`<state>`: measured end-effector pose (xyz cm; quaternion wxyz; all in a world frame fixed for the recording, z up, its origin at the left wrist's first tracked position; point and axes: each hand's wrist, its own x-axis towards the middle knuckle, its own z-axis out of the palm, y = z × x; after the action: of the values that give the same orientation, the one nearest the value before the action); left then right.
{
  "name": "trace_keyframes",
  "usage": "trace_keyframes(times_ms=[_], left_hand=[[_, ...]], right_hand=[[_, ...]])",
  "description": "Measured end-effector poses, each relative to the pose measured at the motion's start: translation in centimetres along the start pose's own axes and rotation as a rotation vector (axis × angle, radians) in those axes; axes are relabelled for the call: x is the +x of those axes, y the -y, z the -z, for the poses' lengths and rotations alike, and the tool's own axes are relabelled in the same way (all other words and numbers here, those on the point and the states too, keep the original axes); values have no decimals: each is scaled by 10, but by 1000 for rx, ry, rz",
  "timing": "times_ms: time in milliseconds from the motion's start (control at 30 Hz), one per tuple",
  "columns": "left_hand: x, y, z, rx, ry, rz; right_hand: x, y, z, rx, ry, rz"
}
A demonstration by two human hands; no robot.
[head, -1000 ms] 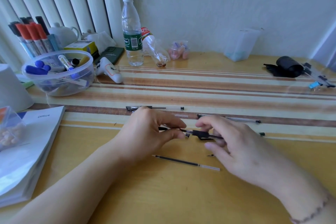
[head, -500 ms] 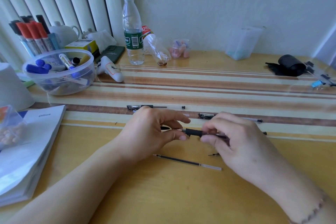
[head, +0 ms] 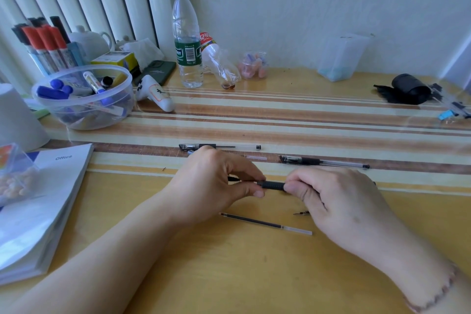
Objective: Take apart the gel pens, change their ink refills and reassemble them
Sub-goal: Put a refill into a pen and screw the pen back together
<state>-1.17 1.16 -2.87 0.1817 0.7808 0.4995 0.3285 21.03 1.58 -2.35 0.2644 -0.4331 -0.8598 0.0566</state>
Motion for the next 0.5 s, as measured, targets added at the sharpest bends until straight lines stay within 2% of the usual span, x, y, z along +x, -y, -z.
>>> trace_keyframes(times_ms=[133, 267, 400, 500], left_hand=[[1, 5, 7, -69, 41, 119], [0, 8, 12, -332, 124, 133], [-1, 12, 12, -192, 163, 62], [1, 13, 10, -261, 177, 105]], right_hand=[[2, -3, 4, 55, -72, -60], [2, -6, 5, 131, -93, -64], [1, -7, 4, 121, -95, -61], [2, -9, 4, 99, -103, -75]])
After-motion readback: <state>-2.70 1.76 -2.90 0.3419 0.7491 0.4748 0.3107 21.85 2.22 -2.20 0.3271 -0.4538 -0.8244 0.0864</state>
